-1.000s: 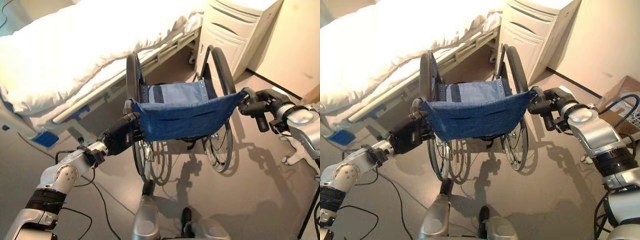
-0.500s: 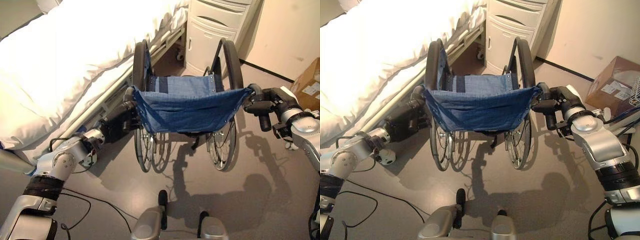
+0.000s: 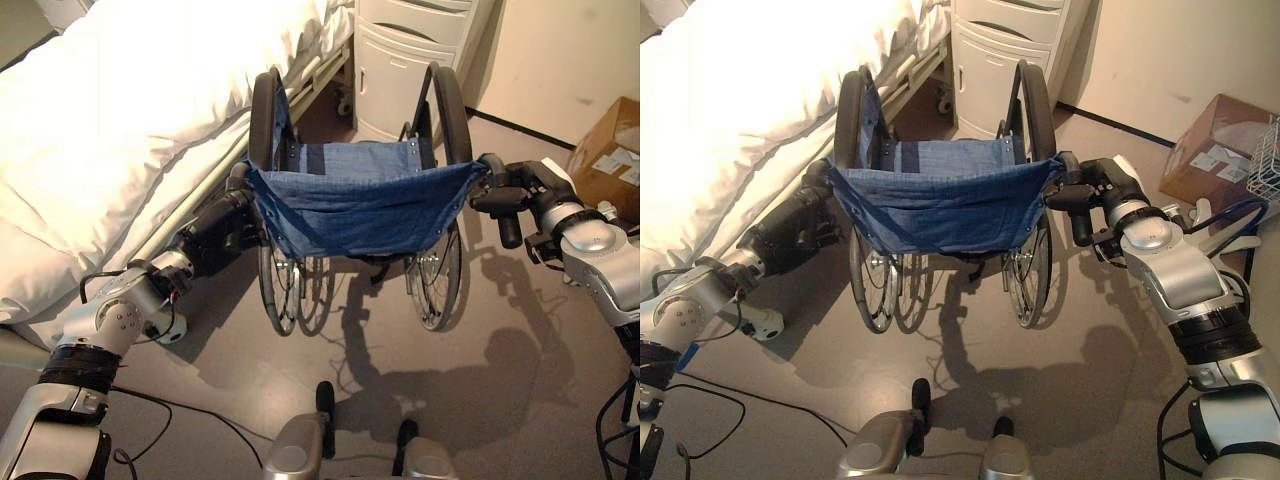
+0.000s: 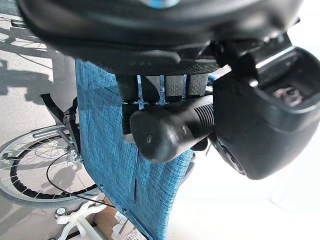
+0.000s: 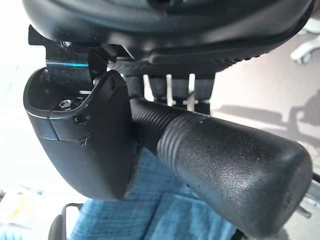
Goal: Push the wheelchair next to the bed
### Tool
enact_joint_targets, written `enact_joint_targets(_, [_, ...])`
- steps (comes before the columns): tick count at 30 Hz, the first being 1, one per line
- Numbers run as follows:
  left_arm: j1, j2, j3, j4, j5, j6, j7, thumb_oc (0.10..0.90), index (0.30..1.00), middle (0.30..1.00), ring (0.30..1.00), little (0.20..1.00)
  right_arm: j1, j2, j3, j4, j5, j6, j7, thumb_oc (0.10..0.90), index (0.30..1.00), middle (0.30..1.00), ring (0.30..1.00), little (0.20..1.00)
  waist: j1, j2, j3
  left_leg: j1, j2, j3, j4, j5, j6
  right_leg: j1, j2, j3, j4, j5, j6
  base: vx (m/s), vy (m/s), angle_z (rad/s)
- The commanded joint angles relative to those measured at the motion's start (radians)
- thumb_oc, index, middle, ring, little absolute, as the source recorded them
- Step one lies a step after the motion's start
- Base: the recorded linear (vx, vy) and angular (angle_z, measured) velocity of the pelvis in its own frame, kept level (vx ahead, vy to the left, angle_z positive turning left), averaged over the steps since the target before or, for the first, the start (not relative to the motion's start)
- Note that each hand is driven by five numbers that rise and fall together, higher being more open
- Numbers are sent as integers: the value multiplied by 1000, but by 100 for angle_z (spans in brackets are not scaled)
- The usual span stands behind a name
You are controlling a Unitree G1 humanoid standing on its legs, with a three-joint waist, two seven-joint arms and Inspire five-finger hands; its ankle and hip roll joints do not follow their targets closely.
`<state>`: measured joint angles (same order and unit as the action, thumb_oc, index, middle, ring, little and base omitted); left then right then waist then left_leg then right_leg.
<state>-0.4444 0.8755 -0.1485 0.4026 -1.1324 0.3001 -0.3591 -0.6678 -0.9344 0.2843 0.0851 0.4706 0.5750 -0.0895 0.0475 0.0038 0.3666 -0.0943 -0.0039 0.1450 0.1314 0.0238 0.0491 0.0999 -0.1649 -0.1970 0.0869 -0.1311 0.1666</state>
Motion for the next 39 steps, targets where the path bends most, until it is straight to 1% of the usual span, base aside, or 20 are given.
enact_joint_targets(1, [-175,79,163,97,-42,-229,36,400,300,300,300,300,-25,66,104,-139,44,-207,108,400,300,300,300,300,5,15,-163,0,-25,-19,56,-75,-63,-102,44,11,15,92,-54,18,-49,0])
enact_joint_targets(7, [-197,88,154,122,-29,-229,43,400,300,300,300,300,-10,84,105,-140,43,-202,81,400,300,300,300,300,2,18,-161,12,-22,-14,39,-77,-59,-101,45,8,6,95,-52,5,-13,1])
enact_joint_targets(12, [-213,95,144,135,-23,-231,43,400,300,300,300,300,-5,94,105,-142,43,-190,60,400,300,300,300,300,-5,23,-155,25,-25,-15,31,-80,-55,-103,43,23,-6,105,-46,0,0,0])
enact_joint_targets(16, [-217,93,135,136,-20,-236,45,400,300,300,300,300,-7,92,104,-141,48,-195,53,400,300,300,300,300,-7,24,-154,28,-25,-14,25,-79,-53,-104,41,28,-12,110,-43,0,0,0])
enact_joint_targets(20, [-231,93,125,139,-19,-232,74,400,300,300,300,300,-3,99,98,-136,54,-195,38,400,300,300,300,300,-11,24,-152,36,-24,-13,16,-78,-53,-106,41,33,-16,114,-41,0,0,0])
enact_joint_targets(21, [-232,94,124,141,-20,-232,76,400,300,300,300,300,-3,99,97,-135,54,-196,38,449,373,373,373,373,-11,24,-152,37,-25,-14,15,-78,-52,-106,41,33,-17,114,-40,0,0,0])
enact_joint_targets(22, [-237,98,123,149,-21,-227,77,604,606,606,606,606,-3,93,96,-136,64,-195,29,800,900,900,900,900,-12,23,-154,42,-24,-13,11,-78,-52,-105,41,33,-18,115,-39,0,0,0])
enact_joint_targets(23, [-238,99,125,150,-20,-227,80,800,900,900,900,900,-3,91,94,-136,68,-196,25,800,900,900,900,900,-12,23,-154,43,-23,-13,11,-78,-52,-104,41,32,-19,115,-39,0,0,0])
enact_joint_targets(34, [-218,105,144,129,-9,-225,124,800,900,900,900,900,17,76,49,-137,84,-201,-24,800,900,900,900,900,-14,21,-181,83,-14,-8,-24,-78,-56,-83,45,19,-33,113,-39,0,0,0])
enact_joint_targets(39, [-193,124,177,123,17,-225,139,800,900,900,900,900,50,58,4,-135,93,-226,-52,800,900,900,900,900,-15,23,-205,109,-5,-2,-53,-76,-61,-69,49,8,-42,110,-38,-8,-13,0])
